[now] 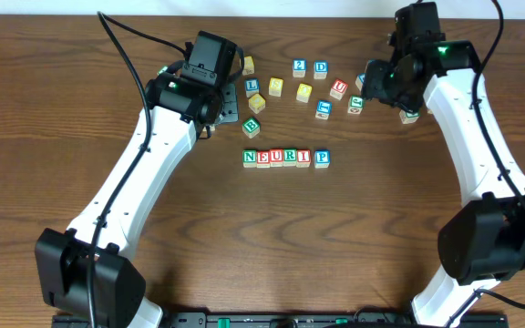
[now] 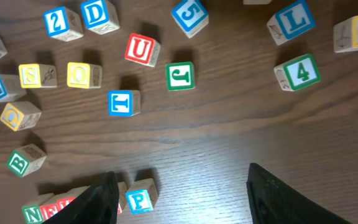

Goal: Spell out NEURIPS
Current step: 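Open the right gripper and retract the right arm to the back right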

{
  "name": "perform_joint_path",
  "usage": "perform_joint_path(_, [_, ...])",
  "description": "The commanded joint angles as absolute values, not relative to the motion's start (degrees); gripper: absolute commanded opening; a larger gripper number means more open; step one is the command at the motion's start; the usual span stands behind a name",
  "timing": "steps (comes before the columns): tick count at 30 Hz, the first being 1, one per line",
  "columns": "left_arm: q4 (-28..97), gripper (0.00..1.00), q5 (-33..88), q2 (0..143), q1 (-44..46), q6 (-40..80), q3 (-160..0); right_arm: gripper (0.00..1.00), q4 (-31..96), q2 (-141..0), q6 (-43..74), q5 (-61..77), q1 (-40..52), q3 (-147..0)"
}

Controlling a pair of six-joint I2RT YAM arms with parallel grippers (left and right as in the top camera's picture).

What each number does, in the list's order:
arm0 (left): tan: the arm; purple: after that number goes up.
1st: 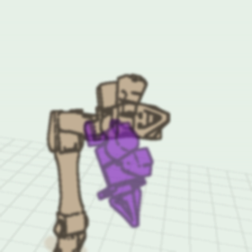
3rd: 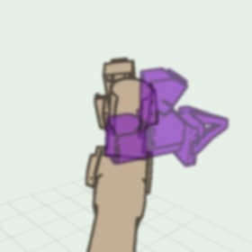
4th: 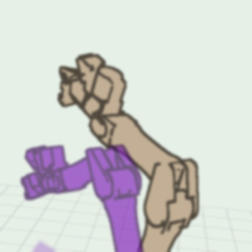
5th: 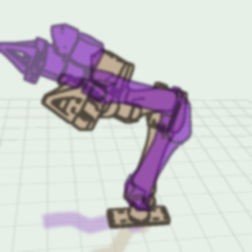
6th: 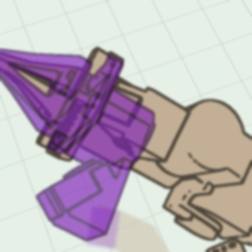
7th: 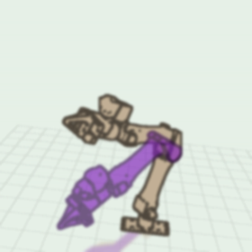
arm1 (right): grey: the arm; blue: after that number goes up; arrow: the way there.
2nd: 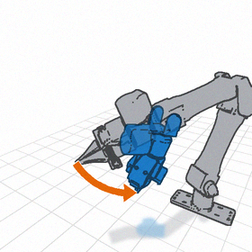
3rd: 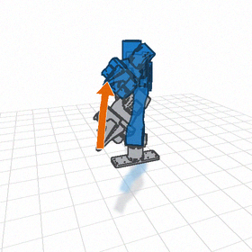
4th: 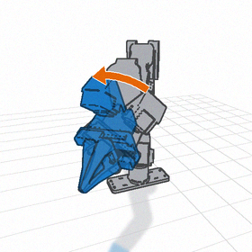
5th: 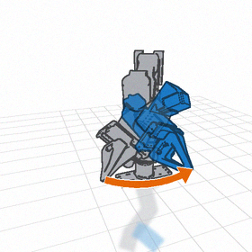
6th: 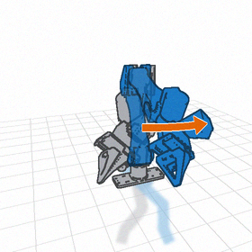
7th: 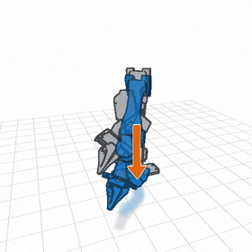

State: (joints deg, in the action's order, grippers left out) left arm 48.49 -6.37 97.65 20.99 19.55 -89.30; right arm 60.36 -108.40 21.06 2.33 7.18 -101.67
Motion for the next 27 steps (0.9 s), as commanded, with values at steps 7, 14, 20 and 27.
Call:
perform_joint_path(7, [48.7,0.48,-6.9,98.2,20.8,19.1,-89.1,0.63,60.3,-108.8,21.8,-0.1,6.0,-102.3])
perform_joint_path(14, [47.9,0.49,-6.9,98.2,20.8,19.1,-89.1,0.65,60.2,-108.8,20.8,-2.5,6.0,-102.3])
perform_joint_path(20, [46.6,0.49,-6.9,98.2,20.8,19.1,-89.1,0.66,60.5,-108.8,20.1,-2.5,6.1,-102.3])
perform_joint_path(27, [45.3,0.49,-6.9,98.2,20.8,19.1,-89.1,0.67,60.5,-108.8,20.1,-2.4,6.1,-102.3])
